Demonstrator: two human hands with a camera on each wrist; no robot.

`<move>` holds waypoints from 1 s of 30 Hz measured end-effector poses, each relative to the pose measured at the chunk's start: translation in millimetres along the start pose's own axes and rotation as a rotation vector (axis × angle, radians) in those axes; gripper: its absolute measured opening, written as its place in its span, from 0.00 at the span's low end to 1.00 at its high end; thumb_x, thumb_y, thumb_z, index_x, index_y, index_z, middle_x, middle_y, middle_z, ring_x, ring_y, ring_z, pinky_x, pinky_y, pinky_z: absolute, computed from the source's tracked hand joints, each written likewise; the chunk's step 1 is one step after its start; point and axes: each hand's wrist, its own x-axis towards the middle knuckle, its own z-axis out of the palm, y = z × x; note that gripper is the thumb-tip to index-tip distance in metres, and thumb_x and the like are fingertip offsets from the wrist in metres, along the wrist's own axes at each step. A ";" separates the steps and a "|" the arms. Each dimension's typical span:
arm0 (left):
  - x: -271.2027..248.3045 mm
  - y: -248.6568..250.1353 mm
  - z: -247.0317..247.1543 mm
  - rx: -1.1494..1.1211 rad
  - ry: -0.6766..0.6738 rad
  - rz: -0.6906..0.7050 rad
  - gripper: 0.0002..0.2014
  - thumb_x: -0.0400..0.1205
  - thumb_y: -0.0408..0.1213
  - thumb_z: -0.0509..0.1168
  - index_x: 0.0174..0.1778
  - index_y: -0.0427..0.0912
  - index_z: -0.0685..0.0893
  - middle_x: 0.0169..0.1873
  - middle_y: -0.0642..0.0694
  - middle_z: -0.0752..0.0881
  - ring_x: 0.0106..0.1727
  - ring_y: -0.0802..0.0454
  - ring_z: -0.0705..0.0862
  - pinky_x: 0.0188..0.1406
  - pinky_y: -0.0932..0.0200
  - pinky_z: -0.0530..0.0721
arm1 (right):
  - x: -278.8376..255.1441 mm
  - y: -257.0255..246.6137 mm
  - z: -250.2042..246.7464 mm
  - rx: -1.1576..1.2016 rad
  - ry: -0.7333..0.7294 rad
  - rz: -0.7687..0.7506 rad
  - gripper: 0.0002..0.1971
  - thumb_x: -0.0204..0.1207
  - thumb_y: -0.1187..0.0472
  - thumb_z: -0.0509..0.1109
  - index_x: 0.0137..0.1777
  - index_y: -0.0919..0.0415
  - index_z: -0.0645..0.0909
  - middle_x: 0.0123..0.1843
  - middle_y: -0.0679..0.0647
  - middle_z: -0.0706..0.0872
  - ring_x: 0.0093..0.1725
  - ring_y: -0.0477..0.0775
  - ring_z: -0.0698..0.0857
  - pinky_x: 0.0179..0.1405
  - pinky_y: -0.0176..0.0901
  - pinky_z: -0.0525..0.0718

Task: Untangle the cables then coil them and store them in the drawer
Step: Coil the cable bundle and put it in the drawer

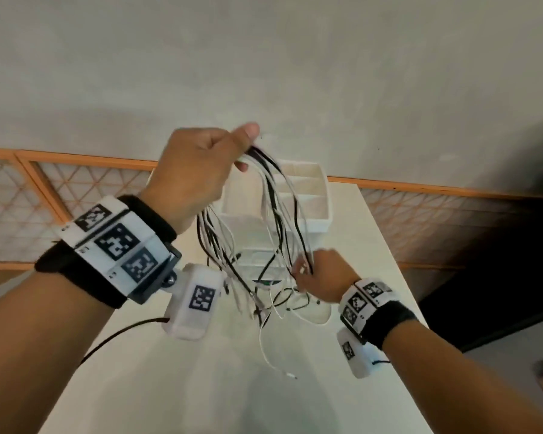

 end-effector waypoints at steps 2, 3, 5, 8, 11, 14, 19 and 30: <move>2.6 2.8 -7.1 -0.034 0.017 0.011 0.25 0.82 0.53 0.69 0.18 0.50 0.84 0.11 0.57 0.64 0.16 0.52 0.57 0.25 0.59 0.59 | 2.1 42.2 29.4 -0.026 -0.093 0.191 0.17 0.74 0.53 0.60 0.46 0.58 0.89 0.40 0.57 0.93 0.42 0.58 0.91 0.51 0.53 0.90; 3.4 2.4 -8.7 -0.034 0.012 0.015 0.22 0.81 0.54 0.69 0.23 0.47 0.87 0.11 0.57 0.65 0.16 0.51 0.57 0.25 0.59 0.59 | 2.3 59.8 37.6 -0.012 -0.095 0.277 0.16 0.76 0.54 0.60 0.49 0.57 0.90 0.44 0.58 0.93 0.44 0.59 0.91 0.51 0.54 0.91; 3.7 -4.7 -8.8 0.010 0.002 0.017 0.24 0.82 0.53 0.69 0.32 0.34 0.86 0.11 0.56 0.67 0.15 0.53 0.58 0.26 0.60 0.60 | 3.0 82.0 37.3 0.026 -0.058 0.399 0.15 0.82 0.55 0.59 0.55 0.55 0.87 0.49 0.61 0.92 0.45 0.62 0.91 0.47 0.56 0.92; 3.5 -17.9 -5.6 0.099 0.003 0.012 0.25 0.82 0.55 0.68 0.26 0.40 0.85 0.13 0.53 0.67 0.17 0.52 0.60 0.26 0.59 0.61 | 10.3 98.5 12.5 0.213 0.101 0.502 0.21 0.82 0.59 0.55 0.72 0.41 0.75 0.59 0.62 0.88 0.45 0.66 0.91 0.35 0.52 0.91; 4.5 -25.2 -4.0 0.170 0.037 0.017 0.26 0.81 0.57 0.68 0.18 0.50 0.83 0.15 0.48 0.68 0.21 0.46 0.63 0.28 0.56 0.64 | 11.8 102.6 -21.2 0.351 0.446 0.408 0.22 0.82 0.48 0.55 0.76 0.34 0.68 0.70 0.61 0.83 0.62 0.69 0.86 0.60 0.64 0.87; 8.2 -20.3 -4.9 0.082 0.099 0.012 0.25 0.81 0.56 0.69 0.19 0.49 0.83 0.13 0.52 0.67 0.19 0.47 0.61 0.25 0.59 0.62 | 3.5 104.3 -29.6 0.394 0.479 0.316 0.21 0.79 0.39 0.54 0.71 0.28 0.72 0.77 0.60 0.76 0.75 0.65 0.76 0.77 0.65 0.74; 23.3 -4.0 -10.5 -0.041 0.182 0.052 0.27 0.82 0.54 0.68 0.36 0.28 0.82 0.13 0.52 0.67 0.17 0.50 0.58 0.19 0.64 0.61 | -25.5 121.1 15.9 0.129 -0.048 0.487 0.53 0.59 0.18 0.66 0.83 0.44 0.66 0.81 0.61 0.75 0.82 0.62 0.70 0.81 0.55 0.67; 7.1 -39.4 28.0 0.194 0.157 -0.073 0.30 0.84 0.53 0.65 0.23 0.33 0.73 0.06 0.58 0.68 0.14 0.57 0.61 0.30 0.56 0.64 | -19.4 51.3 -16.5 0.500 0.315 0.266 0.45 0.66 0.21 0.55 0.80 0.46 0.65 0.49 0.56 0.92 0.43 0.55 0.91 0.51 0.51 0.84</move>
